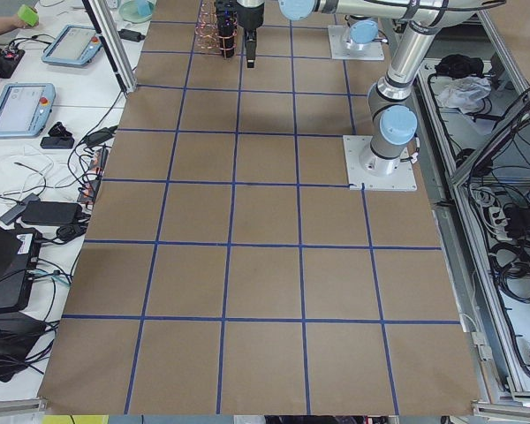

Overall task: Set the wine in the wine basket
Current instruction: 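Lower the bottle into the empty middle slot of the copper rack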

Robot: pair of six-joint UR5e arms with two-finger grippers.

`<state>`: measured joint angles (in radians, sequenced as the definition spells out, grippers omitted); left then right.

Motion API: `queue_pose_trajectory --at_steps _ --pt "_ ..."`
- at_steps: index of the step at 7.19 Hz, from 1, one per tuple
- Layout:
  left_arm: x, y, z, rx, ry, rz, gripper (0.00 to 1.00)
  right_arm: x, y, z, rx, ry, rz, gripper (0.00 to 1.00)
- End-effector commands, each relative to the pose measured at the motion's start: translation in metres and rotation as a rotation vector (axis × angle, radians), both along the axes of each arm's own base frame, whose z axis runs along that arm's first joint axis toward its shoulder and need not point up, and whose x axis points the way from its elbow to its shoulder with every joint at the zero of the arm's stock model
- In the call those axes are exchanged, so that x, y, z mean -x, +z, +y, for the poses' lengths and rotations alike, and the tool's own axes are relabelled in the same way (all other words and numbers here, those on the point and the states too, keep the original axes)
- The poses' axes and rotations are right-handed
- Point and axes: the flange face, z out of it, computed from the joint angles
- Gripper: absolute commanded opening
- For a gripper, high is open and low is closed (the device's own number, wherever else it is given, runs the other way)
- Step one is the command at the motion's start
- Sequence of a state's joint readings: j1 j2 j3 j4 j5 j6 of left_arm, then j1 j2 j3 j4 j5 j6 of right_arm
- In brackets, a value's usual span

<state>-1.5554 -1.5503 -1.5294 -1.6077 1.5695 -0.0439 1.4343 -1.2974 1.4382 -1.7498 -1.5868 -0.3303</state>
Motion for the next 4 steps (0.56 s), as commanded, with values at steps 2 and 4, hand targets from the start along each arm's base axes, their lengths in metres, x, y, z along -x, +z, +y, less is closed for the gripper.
queue_pose_trajectory --at_steps 2,4 --pt "-0.008 0.001 -0.002 0.003 0.019 -0.003 1.0 -0.002 0.031 0.014 0.05 -0.004 0.009 1.0" --pt "-0.018 0.007 0.002 0.007 0.025 -0.016 1.0 -0.009 0.079 0.046 0.104 -0.024 0.014 1.0"
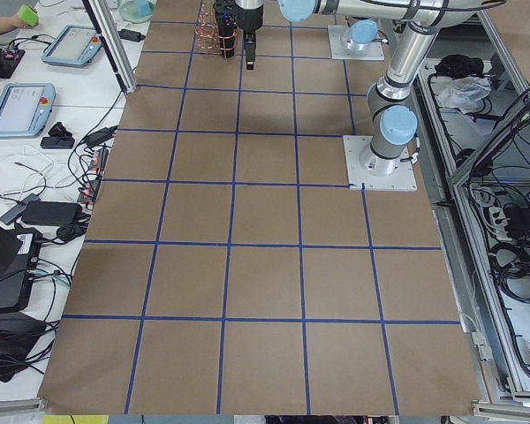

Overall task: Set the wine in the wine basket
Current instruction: 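Lower the bottle into the empty middle slot of the copper rack, then open the right gripper and raise it off the bottle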

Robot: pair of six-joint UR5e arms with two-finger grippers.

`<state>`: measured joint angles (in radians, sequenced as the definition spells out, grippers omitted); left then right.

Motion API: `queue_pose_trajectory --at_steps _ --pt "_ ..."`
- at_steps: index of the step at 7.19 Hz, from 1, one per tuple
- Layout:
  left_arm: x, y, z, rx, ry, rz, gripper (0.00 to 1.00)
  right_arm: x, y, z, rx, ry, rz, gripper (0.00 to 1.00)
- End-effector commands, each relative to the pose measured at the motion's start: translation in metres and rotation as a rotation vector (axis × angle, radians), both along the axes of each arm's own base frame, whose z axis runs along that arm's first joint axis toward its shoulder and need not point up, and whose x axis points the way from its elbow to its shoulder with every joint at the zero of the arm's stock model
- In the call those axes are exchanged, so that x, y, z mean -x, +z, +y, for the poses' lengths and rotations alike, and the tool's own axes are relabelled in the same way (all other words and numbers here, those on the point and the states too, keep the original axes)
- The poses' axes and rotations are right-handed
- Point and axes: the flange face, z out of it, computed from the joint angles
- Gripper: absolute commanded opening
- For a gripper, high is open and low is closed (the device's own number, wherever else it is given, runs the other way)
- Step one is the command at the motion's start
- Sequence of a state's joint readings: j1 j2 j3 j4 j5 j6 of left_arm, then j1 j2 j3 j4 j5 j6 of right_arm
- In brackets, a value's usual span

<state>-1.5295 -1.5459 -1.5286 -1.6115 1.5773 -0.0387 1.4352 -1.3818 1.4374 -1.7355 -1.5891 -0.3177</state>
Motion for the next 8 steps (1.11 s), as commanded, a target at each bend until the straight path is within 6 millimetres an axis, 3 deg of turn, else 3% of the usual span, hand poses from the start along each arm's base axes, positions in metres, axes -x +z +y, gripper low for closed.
queue_pose_trajectory --at_steps 1,2,4,5,8 --pt "-0.007 0.008 0.009 -0.007 0.005 -0.039 1.0 -0.01 0.049 0.044 0.02 -0.086 -0.008 1.0" --pt "-0.011 0.005 0.01 -0.025 0.009 -0.075 1.0 -0.017 0.062 0.067 -0.017 -0.156 -0.022 1.0" --pt "-0.012 0.013 0.007 0.019 0.007 -0.079 1.0 -0.055 0.045 0.099 -0.064 -0.2 -0.024 0.96" --pt "-0.018 0.014 0.006 0.019 0.019 -0.075 1.0 -0.06 0.042 0.116 -0.055 -0.195 -0.027 0.99" --pt "-0.018 0.031 0.016 0.055 0.017 -0.083 1.0 -0.06 0.047 0.114 -0.006 -0.199 -0.035 1.0"
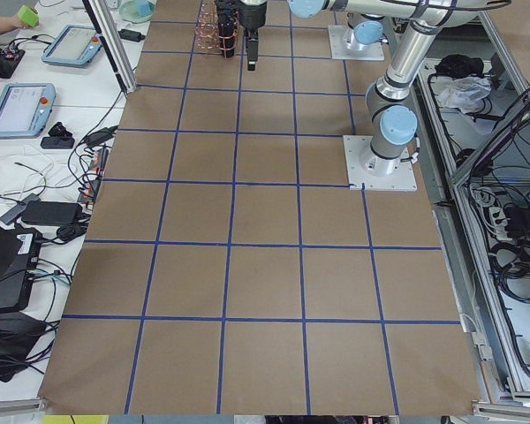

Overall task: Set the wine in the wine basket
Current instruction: 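Open the right gripper and raise it off the bottle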

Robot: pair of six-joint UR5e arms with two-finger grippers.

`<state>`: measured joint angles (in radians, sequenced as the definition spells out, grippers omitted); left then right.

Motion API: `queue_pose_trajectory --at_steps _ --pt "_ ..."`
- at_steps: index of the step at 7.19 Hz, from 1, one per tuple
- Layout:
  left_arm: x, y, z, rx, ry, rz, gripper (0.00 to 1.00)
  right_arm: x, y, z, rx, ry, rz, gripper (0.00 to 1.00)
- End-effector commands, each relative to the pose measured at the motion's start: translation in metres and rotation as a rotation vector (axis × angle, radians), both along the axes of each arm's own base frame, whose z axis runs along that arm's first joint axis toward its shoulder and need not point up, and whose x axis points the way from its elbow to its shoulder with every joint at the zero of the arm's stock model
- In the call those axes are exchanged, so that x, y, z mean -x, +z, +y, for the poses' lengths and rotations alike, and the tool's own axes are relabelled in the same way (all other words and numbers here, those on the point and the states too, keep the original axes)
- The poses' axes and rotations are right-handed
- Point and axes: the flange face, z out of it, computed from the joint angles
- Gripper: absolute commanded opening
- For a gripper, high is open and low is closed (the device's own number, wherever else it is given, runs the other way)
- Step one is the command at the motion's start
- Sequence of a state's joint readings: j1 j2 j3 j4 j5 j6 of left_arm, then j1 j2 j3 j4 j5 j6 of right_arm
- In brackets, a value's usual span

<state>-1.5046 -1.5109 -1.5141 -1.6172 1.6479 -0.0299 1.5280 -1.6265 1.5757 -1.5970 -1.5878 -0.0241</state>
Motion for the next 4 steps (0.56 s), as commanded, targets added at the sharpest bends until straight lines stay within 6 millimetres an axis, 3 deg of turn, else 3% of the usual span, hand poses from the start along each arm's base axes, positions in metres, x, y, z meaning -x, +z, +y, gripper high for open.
queue_pose_trajectory --at_steps 1,2,4 --pt "0.0 0.006 0.006 0.016 0.0 0.007 1.0 -0.001 0.003 -0.002 0.031 0.004 -0.008 1.0" --pt "0.004 0.014 0.009 0.031 -0.008 0.006 1.0 -0.001 0.002 -0.002 0.029 0.004 -0.009 1.0" --pt "0.013 -0.003 0.003 -0.007 -0.004 0.075 1.0 -0.001 0.002 -0.002 0.029 0.004 -0.009 1.0"
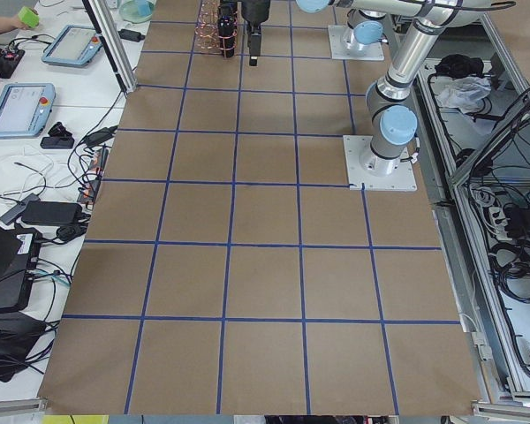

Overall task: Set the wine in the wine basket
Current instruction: 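Open the right gripper and raise it off the bottle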

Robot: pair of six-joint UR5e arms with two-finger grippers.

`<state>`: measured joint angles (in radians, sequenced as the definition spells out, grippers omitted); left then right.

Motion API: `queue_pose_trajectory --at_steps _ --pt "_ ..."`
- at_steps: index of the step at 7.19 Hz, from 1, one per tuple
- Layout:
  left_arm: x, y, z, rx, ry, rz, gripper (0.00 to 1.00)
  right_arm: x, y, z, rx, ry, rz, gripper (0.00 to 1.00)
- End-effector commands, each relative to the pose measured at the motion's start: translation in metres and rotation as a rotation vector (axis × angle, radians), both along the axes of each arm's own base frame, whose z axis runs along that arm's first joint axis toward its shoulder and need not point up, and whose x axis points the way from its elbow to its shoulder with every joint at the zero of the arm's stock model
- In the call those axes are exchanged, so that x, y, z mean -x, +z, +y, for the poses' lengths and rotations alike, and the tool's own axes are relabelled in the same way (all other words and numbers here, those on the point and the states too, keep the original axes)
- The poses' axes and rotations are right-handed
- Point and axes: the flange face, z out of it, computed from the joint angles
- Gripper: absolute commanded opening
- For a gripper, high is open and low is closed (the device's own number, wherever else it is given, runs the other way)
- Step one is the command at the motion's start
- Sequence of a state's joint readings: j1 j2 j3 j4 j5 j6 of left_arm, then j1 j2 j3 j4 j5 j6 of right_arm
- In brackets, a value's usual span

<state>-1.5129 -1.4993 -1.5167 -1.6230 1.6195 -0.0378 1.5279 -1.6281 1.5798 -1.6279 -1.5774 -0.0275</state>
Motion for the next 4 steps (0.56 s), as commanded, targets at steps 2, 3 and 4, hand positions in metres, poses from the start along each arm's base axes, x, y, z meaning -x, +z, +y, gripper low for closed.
queue_pose_trajectory --at_steps 2,3,4 --pt "0.0112 -0.0109 -0.001 -0.021 -0.006 0.094 1.0 -0.0006 -0.0017 -0.0007 -0.002 0.001 -0.007 1.0" --pt "0.011 -0.0123 -0.0021 -0.024 -0.008 0.093 1.0 -0.0004 -0.0023 -0.0014 -0.002 0.001 -0.005 1.0" --pt "0.0112 -0.0141 -0.0027 -0.03 -0.019 0.088 1.0 -0.0004 -0.0016 -0.0009 -0.001 0.002 -0.005 1.0"
